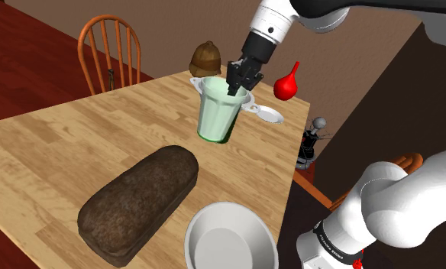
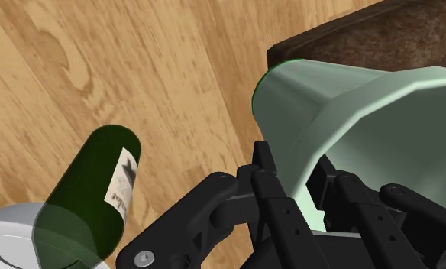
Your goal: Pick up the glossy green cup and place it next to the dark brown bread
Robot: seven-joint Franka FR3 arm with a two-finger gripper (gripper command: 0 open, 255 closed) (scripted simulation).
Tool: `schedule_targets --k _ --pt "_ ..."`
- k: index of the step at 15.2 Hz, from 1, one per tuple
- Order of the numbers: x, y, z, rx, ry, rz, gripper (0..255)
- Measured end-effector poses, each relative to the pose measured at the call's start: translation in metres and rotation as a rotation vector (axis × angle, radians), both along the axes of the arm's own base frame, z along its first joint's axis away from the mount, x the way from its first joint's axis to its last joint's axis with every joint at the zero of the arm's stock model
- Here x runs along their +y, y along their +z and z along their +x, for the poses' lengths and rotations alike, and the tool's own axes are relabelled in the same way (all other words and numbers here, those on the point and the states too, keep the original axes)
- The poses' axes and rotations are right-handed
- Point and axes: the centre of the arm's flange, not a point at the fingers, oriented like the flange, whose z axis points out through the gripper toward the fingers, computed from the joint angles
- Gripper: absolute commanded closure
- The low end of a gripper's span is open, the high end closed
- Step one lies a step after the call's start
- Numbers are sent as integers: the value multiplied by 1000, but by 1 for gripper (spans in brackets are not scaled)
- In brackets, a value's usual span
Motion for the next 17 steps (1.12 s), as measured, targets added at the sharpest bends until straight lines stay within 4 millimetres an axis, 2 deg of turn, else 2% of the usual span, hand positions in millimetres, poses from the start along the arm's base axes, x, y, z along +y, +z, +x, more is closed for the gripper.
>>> schedule_targets --k 17 --pt "-2 -84 1 -11 -6 3 255"
